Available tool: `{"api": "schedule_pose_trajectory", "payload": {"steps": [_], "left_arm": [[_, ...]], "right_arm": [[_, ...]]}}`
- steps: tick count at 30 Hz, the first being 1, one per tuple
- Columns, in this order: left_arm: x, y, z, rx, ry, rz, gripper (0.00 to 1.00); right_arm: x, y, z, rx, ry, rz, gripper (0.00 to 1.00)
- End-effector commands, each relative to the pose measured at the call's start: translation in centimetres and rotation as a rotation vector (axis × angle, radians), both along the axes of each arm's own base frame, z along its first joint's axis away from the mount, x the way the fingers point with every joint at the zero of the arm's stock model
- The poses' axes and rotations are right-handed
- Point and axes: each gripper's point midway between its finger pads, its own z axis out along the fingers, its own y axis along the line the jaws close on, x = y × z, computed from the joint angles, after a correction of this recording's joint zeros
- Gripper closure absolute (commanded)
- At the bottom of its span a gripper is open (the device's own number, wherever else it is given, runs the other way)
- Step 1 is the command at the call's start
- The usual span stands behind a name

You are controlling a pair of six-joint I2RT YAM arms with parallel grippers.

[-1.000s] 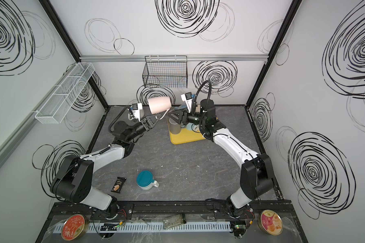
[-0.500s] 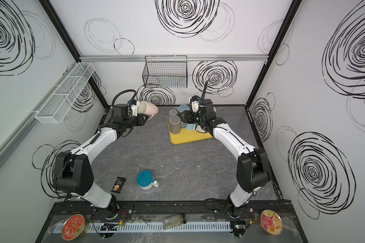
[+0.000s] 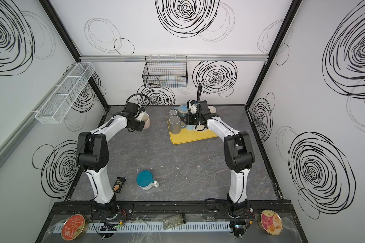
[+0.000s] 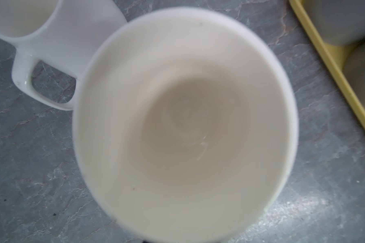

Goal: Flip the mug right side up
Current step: 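Lower pink mug upright with left gripper while right gripper returns to tray, then open the left gripper and withdraw while the right gripper reaches the grey mug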

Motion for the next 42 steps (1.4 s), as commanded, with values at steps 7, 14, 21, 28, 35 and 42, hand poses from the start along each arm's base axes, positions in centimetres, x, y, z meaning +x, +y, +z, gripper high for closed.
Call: {"api": "schedule_pose_trajectory", "payload": {"steps": [7,14,21,28,35,42], "left_arm": [[4.4,2.5,1.7,0.045,-0.094,-0.059,1.0],[5.3,4.2,0.4,0.067,-0.046,-0.079,1.0],[6.2,5.5,-0.5,0.086,-0.05,-0.063,1.0],[6.7,7.2,0.1,0.092,-0.082,-0.01,0.71],[7.4,8.2,1.0,0.103,-0.13,0.019,0.59],[7.2,9.2,1.7,0.096,-0.166,0.058,0.56]], "right_arm": [[1.5,0.4,-1.6,-0.053,-0.002,0.043,0.65],[1.3,0.8,-3.4,-0.093,0.016,0.082,0.67],[1.0,1.1,-5.1,-0.112,0.048,0.096,0.64],[-0.2,2.1,-5.1,-0.106,0.055,0.143,0.65],[-1.5,3.1,-5.4,-0.098,0.059,0.178,0.67],[-2.5,4.2,-4.8,-0.087,0.054,0.212,0.68]]}}
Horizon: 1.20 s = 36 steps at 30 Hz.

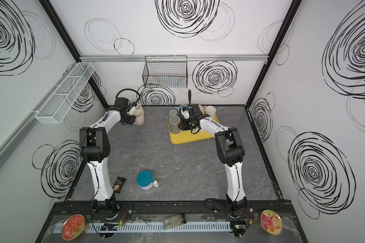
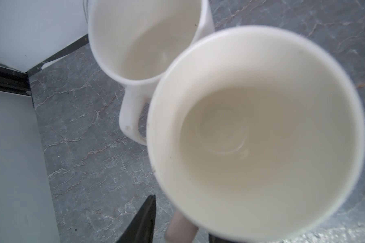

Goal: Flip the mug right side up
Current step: 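Open the left gripper and withdraw while the right gripper reaches the grey mug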

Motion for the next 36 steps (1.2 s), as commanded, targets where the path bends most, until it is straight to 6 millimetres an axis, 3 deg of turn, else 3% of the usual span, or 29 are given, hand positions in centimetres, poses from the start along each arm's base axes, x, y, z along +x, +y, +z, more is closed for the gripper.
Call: {"api": "schedule_pose_trajectory", "payload": {"steps": [1,9,11,17,25,30,36], "left_arm": [[1.0,1.0,2.6,-0.008,-0.101,0.036,0.55],[-0.2,0.0,5.3,-0.088,-0.179,0.048,0.48],[-0.5,-0.3,6.1,-0.104,-0.2,0.047,0.47],[-1.9,-1.2,7.0,-0.14,-0.226,0.044,0.44],[-3.9,-3.7,6.8,-0.175,-0.207,0.017,0.43],[-4.8,-6.6,7.4,-0.222,-0.219,-0.018,0.42],[-5.9,-9.7,7.9,-0.273,-0.224,-0.052,0.42]], "right_arm": [[-1.0,0.8,1.5,0.016,-0.023,0.043,0.68],[0.5,-0.8,7.1,0.02,-0.162,-0.055,0.68],[1.2,-1.5,7.8,0.013,-0.181,-0.092,0.68],[3.9,-4.1,5.6,-0.145,-0.158,-0.215,0.67],[6.1,-2.9,3.9,-0.185,-0.132,-0.205,0.7],[5.7,-1.3,2.7,-0.176,-0.111,-0.144,0.73],[4.5,-0.9,1.9,-0.202,-0.08,-0.121,0.74]]}}
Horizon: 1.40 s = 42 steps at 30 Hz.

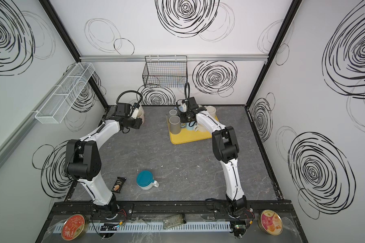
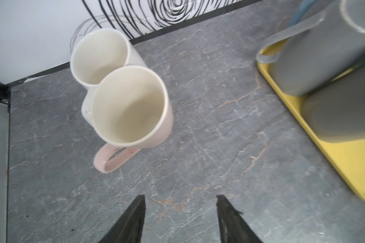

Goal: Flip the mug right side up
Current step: 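Open the left gripper and withdraw while the right gripper reaches the grey mug, then grasp the upside-down grey mug on the tray with the right gripper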

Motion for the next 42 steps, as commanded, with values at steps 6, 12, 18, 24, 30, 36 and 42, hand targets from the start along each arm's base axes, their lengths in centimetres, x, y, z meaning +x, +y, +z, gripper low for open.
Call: {"api": "schedule_pose_trajectory", "payload": {"steps": [6,12,18,24,30,36,42], "left_arm": [[-0.6,-3.8,2.3,-0.065,-0.068,-0.042,0.41],[-1.1,-6.5,2.1,-0.124,-0.058,-0.072,0.45],[-1.9,-10.9,0.9,-0.191,-0.025,-0.132,0.45],[-2.3,-14.1,-0.1,-0.236,-0.003,-0.159,0.45],[-2.3,-15.7,-0.2,-0.247,-0.007,-0.158,0.45],[-2.9,-14.3,0.2,-0.215,-0.013,-0.125,0.45],[-4.4,-12.4,0.1,-0.217,-0.014,-0.082,0.45]], "right_arm": [[-2.0,0.3,-0.1,-0.006,0.046,0.024,0.76],[-3.6,0.9,-0.8,0.044,0.143,0.032,0.85],[-5.8,0.9,-1.4,0.076,0.23,0.028,0.87],[-7.8,0.2,-0.8,0.114,0.224,0.017,0.89],[-9.2,0.6,0.5,0.171,0.214,0.026,0.89],[-9.8,-1.7,2.1,0.091,0.137,-0.017,0.75],[-10.8,-2.3,2.9,0.023,0.124,-0.009,0.61]]}}
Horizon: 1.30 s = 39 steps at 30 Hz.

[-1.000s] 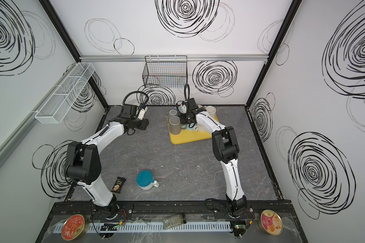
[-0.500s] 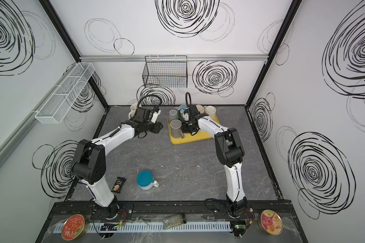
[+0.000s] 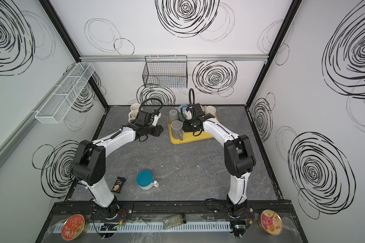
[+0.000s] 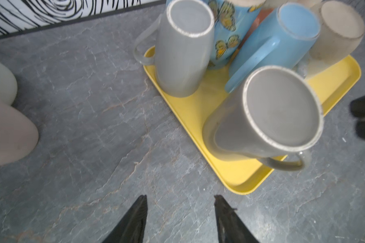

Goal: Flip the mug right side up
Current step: 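Grasp the upside-down grey mug on the tray with the right gripper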

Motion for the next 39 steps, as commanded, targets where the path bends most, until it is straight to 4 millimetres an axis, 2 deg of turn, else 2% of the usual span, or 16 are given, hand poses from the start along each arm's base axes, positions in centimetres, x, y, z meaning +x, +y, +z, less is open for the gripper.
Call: {"api": "schedule_pose_trajectory", "payload": {"steps": [1,5,12,18,24,30,35,39], "left_arm": [[-0.1,1.2,2.1,-0.026,-0.059,0.047,0.44],[-1.2,1.5,1.9,-0.038,-0.056,0.053,0.44],[-2.2,1.3,1.2,-0.067,-0.04,0.049,0.44],[-2.5,0.9,0.6,-0.074,-0.031,0.041,0.44],[-2.5,0.4,0.1,-0.085,-0.022,0.031,0.44],[-2.6,-0.2,0.0,-0.092,-0.018,0.02,0.44],[-2.7,-0.4,-0.2,-0.088,-0.013,0.018,0.44],[-2.9,-0.4,0.1,-0.087,-0.017,0.02,0.44]], "right_arm": [[-1.2,0.1,0.4,-0.061,-0.007,0.026,0.59],[-1.6,1.6,0.7,-0.072,-0.024,0.061,0.53],[-0.9,3.6,-1.0,-0.107,0.012,0.097,0.5],[-0.3,3.6,-2.3,-0.192,0.024,0.101,0.51],[-0.5,3.6,-3.7,-0.234,0.043,0.108,0.52],[-0.3,3.4,-5.1,-0.272,0.05,0.104,0.64],[-0.1,3.2,-5.8,-0.298,0.051,0.107,0.69],[0.1,3.1,-5.7,-0.314,0.036,0.107,0.84]]}}
